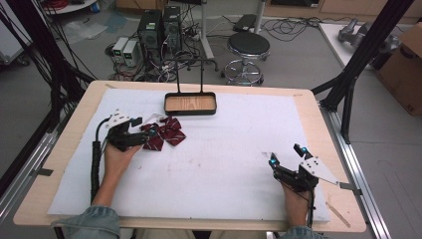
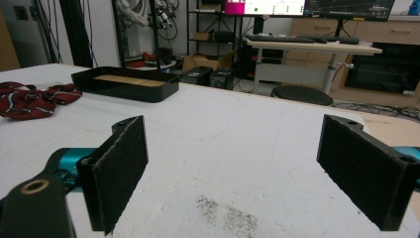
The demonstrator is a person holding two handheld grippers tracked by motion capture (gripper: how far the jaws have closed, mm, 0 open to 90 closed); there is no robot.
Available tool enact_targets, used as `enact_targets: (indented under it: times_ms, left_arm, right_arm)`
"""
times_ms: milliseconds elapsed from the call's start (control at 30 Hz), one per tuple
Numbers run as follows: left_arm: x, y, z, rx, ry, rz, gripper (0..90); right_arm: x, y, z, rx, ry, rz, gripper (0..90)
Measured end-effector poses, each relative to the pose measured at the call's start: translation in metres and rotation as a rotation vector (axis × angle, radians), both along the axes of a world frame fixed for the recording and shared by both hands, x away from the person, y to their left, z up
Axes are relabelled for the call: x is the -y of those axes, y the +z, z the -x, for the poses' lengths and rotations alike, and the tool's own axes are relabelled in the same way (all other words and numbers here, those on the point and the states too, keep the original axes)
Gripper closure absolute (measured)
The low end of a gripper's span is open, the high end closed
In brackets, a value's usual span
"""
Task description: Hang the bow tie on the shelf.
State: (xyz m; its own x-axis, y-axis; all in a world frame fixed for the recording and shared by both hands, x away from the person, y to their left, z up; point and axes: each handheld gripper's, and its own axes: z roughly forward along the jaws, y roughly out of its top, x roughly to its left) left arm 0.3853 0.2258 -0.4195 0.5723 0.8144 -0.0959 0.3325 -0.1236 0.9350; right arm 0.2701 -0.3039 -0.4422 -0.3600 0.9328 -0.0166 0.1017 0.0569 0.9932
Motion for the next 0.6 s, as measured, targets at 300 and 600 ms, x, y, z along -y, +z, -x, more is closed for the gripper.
enact_targets:
  times_ms: [300, 600]
  left_arm:
    - [0.030, -0.016, -0.036, -0.110, -0.044, -0.083, 34.9]
    - [0.027, -0.029, -0.049, -0.189, -0.024, -0.122, 37.4]
  right_arm:
    - [0.000, 0.000, -0.001, 0.003, 0.012, 0.006, 11.6]
    - [0.000, 0.000, -0.001, 0.006, 0.016, 0.008, 11.6]
